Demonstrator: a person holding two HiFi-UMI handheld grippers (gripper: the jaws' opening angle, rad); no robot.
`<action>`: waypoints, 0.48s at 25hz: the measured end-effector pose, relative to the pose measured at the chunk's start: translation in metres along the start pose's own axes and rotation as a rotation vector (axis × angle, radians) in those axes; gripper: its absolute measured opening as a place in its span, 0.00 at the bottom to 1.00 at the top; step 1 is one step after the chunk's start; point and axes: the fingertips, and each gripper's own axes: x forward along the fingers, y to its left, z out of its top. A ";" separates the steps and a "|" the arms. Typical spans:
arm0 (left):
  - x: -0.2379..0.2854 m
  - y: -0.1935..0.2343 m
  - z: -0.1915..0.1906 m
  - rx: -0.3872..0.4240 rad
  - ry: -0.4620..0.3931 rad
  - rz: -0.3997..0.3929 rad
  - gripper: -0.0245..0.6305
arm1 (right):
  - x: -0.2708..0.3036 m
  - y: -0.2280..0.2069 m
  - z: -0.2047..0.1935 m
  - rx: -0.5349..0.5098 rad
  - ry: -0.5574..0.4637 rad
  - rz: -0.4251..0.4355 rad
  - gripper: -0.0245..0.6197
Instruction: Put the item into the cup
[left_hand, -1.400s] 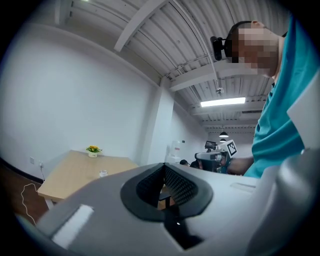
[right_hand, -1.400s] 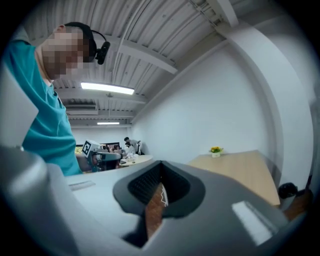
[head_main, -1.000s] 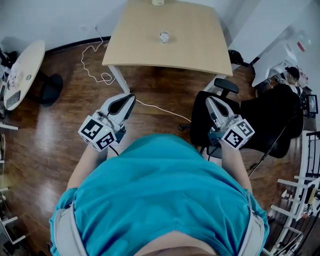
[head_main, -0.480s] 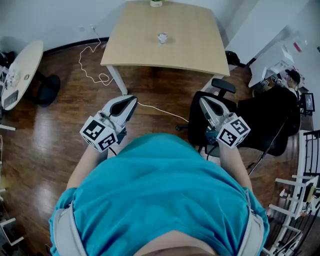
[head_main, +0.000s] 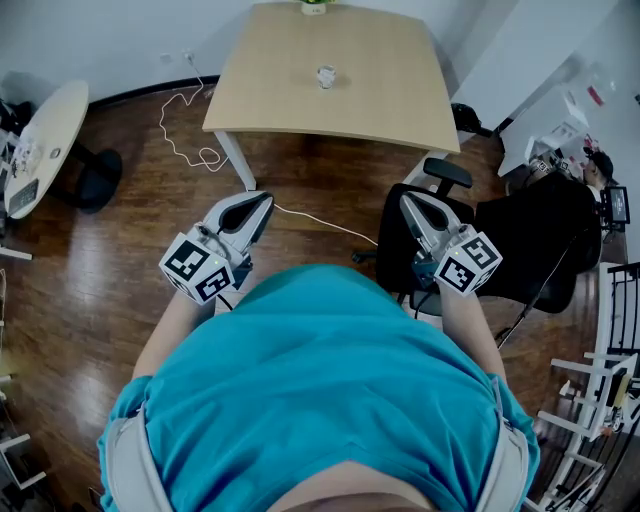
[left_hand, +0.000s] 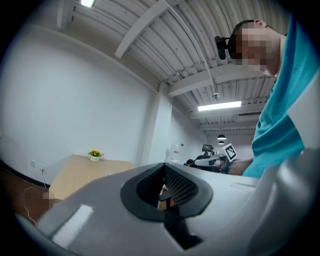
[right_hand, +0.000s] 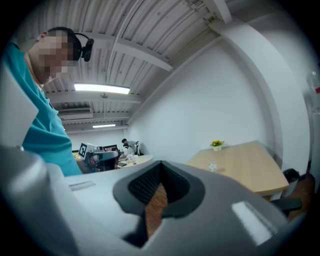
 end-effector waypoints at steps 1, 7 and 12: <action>0.000 0.000 0.000 -0.001 -0.001 0.001 0.04 | 0.000 0.001 0.000 -0.002 0.000 0.002 0.04; -0.001 0.001 0.001 -0.002 -0.006 0.002 0.04 | 0.001 0.002 0.001 -0.008 0.000 0.010 0.04; -0.003 0.002 0.000 -0.005 -0.006 0.008 0.04 | 0.003 0.004 0.001 -0.011 0.001 0.016 0.04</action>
